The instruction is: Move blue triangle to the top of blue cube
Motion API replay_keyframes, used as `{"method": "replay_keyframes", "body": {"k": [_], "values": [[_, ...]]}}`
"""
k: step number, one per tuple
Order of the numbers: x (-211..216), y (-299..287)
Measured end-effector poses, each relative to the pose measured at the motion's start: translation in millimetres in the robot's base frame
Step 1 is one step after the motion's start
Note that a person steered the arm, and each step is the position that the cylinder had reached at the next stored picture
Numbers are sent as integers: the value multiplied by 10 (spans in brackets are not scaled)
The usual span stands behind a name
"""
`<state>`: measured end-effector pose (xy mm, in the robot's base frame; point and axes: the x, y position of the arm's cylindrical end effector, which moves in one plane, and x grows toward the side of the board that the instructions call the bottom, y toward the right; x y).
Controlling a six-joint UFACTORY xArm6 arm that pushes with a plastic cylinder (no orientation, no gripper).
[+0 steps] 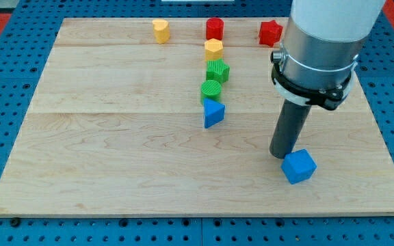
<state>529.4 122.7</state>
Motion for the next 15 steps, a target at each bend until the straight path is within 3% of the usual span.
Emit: {"method": "replay_keyframes", "body": {"k": [3,4,6,8,9,13,15], "values": [[177,527],[-41,216],[-334,-1069],[-1051,-1403],[-1182,-1448],[-1371,-1165],[-919,-490]]}}
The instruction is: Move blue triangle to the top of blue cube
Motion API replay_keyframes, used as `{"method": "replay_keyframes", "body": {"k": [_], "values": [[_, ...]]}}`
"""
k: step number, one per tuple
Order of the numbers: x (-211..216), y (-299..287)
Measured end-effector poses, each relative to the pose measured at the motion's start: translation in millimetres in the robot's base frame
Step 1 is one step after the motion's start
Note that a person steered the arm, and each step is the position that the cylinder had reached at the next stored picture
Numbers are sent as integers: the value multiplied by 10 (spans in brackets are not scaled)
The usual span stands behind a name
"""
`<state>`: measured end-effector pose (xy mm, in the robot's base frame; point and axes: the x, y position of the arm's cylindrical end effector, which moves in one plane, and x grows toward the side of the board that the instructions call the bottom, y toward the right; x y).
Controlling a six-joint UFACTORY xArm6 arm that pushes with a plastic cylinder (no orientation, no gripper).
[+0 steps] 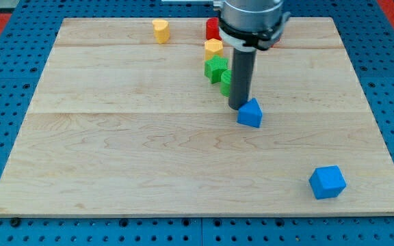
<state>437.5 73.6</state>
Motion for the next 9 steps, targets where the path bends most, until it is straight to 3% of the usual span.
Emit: {"method": "replay_keyframes", "body": {"k": [3,5,9], "values": [[546,348],[693,743],[983,605]]}}
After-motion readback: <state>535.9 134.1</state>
